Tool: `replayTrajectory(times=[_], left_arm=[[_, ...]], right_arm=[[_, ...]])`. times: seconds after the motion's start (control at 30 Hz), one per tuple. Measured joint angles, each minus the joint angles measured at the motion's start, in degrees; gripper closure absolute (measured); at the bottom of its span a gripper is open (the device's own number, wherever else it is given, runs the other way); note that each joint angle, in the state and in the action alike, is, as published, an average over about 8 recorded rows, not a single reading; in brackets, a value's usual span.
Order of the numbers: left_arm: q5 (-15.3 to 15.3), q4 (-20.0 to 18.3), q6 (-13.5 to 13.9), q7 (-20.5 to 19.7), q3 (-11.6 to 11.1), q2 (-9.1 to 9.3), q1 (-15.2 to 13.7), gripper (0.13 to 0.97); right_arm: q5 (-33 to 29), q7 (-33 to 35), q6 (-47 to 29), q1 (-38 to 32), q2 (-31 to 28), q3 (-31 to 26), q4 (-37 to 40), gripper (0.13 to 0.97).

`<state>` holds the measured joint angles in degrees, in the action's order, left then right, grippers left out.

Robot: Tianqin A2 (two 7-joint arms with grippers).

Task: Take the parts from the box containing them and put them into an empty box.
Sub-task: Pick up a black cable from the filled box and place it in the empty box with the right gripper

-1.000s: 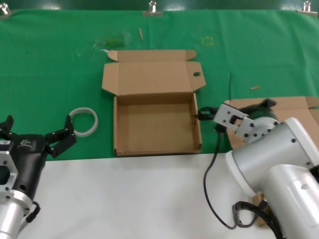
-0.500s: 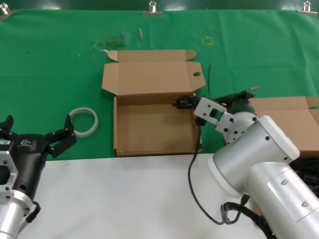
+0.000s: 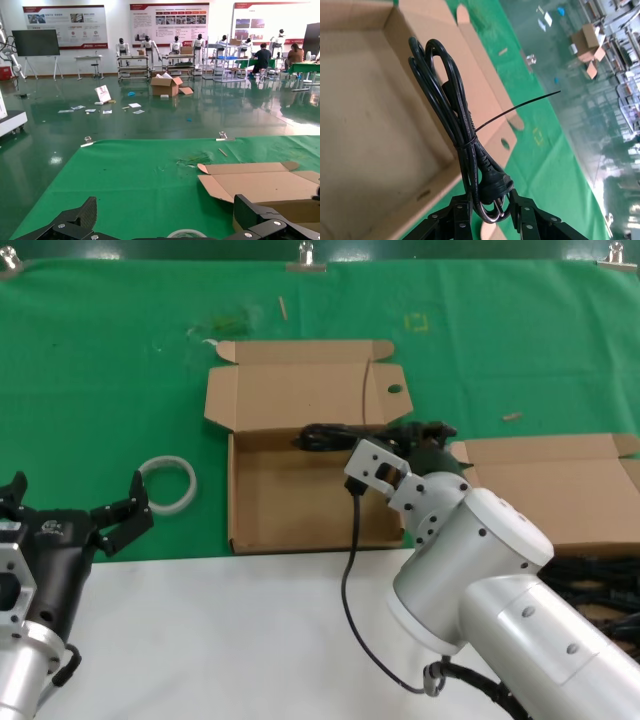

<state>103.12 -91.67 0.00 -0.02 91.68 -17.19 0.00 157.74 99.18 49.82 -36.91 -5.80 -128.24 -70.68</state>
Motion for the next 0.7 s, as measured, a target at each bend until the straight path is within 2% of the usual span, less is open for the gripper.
replayTrajectory(times=[0.7], left_arm=[[0.0, 0.0, 0.0, 0.0, 0.0, 0.0, 0.0, 0.132]], right_arm=[[0.0, -15.7, -10.0, -3.8, -0.1, -8.8, 5.7, 0.809]])
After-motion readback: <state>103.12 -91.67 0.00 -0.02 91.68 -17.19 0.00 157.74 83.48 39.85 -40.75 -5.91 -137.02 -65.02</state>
